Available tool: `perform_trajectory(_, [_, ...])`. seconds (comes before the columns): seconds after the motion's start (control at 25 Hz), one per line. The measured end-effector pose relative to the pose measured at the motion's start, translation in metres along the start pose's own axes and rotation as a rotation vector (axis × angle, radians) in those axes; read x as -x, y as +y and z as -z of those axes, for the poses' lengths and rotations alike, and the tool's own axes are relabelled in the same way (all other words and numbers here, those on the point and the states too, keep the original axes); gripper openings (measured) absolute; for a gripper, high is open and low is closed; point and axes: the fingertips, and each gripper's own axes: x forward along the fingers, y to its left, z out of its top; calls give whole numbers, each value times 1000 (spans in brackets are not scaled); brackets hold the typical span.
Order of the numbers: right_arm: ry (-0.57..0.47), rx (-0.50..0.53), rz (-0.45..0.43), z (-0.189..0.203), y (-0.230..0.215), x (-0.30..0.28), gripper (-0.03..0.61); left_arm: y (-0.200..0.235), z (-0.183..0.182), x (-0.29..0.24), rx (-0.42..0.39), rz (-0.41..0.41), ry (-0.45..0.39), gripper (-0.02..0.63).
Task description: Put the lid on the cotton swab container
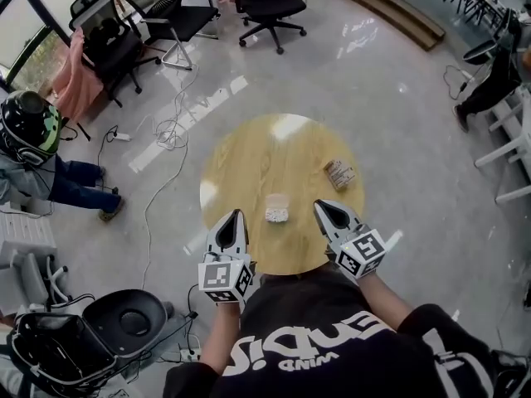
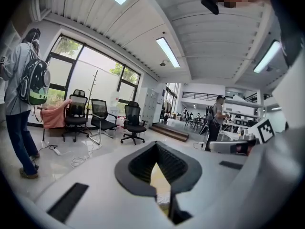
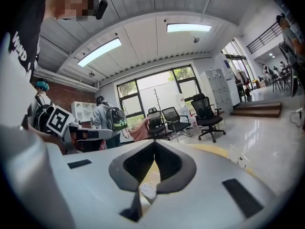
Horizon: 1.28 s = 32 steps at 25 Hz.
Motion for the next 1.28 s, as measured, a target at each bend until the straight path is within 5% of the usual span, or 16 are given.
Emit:
perform_trajectory(0.68, [-38, 68, -154, -11, -7, -13, 7, -13, 2, -10, 10, -76, -41, 9])
perform_trajectory(0.96, [-51, 83, -244, -14, 7, -18, 274, -12, 0, -11, 8, -81, -35, 9])
perform_trajectory(1.28, [-21, 118, -311, -8, 19, -21, 311, -15, -5, -13, 9, -79, -36, 9])
